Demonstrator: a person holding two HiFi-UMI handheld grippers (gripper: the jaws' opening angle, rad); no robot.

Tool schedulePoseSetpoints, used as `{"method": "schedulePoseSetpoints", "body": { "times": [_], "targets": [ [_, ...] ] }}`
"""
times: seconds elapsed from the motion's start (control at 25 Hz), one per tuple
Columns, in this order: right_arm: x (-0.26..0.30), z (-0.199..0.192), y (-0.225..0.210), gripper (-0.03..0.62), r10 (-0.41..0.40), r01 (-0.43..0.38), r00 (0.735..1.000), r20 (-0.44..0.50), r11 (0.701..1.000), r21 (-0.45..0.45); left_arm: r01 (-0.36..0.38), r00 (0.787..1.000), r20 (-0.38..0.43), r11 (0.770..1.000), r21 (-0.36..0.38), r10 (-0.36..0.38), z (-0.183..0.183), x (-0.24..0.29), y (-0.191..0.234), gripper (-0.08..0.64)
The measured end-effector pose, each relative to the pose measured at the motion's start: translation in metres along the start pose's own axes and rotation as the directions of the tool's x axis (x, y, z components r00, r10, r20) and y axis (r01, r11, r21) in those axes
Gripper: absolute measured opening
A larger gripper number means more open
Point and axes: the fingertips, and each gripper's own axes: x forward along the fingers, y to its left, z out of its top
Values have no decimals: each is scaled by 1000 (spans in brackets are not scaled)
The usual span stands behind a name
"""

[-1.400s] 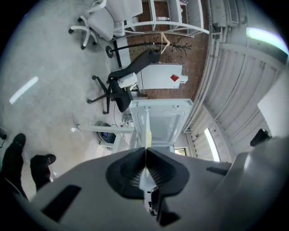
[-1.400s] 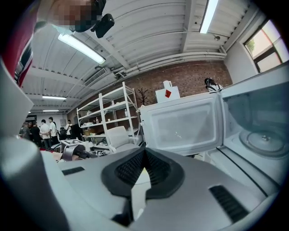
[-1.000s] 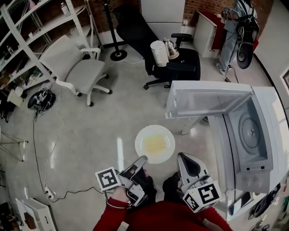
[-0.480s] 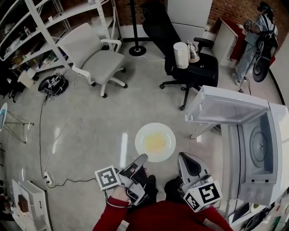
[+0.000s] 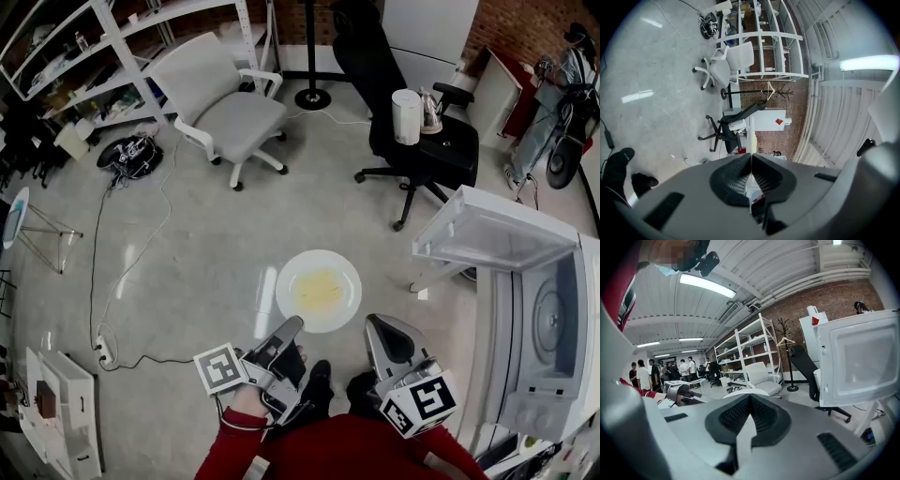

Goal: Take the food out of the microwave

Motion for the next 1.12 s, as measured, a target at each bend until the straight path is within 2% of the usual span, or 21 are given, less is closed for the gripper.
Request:
{"method": "schedulePoseSetpoints", "body": {
  "times": [0.44,1.12],
  "targets": [
    [19,-3,16,9,76,-76,997,-28,997,-8,3,998,65,1000,-3,-3,18,-14,1,15],
    [21,-7,26,9,77,-79,996,-51,996,-33,6,997,72,1000,4,-7,23,-22,-3,15]
  ]
}}
